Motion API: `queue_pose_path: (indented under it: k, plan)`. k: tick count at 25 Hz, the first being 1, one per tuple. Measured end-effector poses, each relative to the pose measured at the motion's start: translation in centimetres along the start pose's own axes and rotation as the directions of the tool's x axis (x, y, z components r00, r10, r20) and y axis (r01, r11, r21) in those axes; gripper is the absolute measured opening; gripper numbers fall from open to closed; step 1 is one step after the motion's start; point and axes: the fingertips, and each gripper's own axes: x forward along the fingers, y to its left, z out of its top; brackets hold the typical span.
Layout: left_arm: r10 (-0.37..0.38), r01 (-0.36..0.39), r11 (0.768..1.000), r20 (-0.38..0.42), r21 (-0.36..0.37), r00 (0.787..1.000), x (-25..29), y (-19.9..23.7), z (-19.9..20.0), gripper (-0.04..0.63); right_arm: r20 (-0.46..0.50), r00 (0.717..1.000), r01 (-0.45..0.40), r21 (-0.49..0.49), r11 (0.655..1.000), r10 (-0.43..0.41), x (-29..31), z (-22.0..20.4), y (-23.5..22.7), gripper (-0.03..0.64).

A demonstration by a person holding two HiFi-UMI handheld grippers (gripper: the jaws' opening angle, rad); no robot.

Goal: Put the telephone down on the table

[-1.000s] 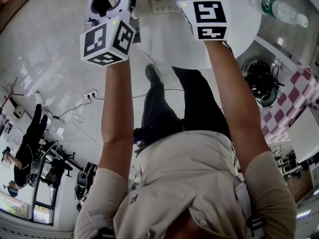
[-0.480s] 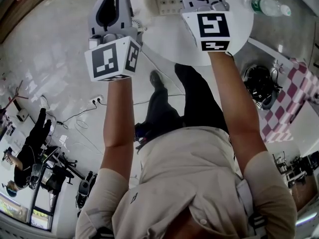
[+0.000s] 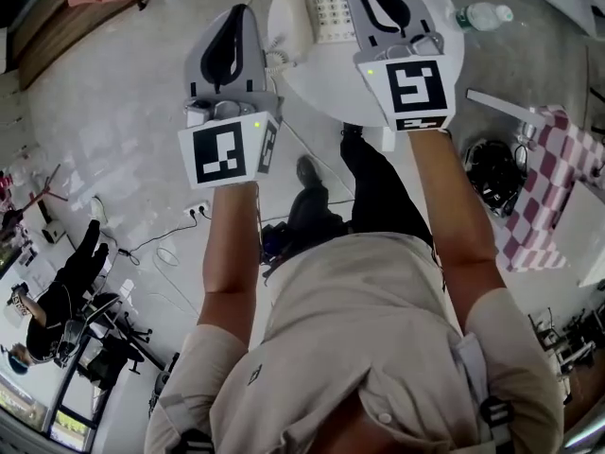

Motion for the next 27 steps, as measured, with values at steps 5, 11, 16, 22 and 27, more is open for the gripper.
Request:
queue_pose_path:
  k: [5,11,16,22,27]
  plan:
    - [-0.033,0.031,0.998,0.032,0.058,0.999,-3.5,-1.0,4.1,0.009,0.034,0.999,0.007,-0.064,0.998,-0.005,-3.5,4.6,1.6,-0.006]
    - [-0.064,0.058,0.995,0.072,0.079,0.995,-8.0,-1.9,7.8,0.009,0.059,0.998,0.014,-0.106,0.994,-0.008,-7.8,8.7,3.7,-0.008]
    - [-0.085,0.076,0.993,0.105,0.090,0.991,-12.2,-2.2,10.6,0.009,0.073,0.997,0.020,-0.127,0.992,-0.010,-11.2,11.6,6.1,-0.008]
    - [-0.133,0.119,0.985,0.105,0.127,0.986,-17.0,-2.0,12.4,0.009,0.082,0.997,0.031,-0.168,0.985,-0.018,-14.6,14.7,9.2,-0.008]
    - [-0.147,0.132,0.982,0.113,0.133,0.983,-21.7,-1.8,14.3,0.009,0.086,0.996,0.032,-0.172,0.985,-0.017,-17.8,17.1,12.6,-0.008]
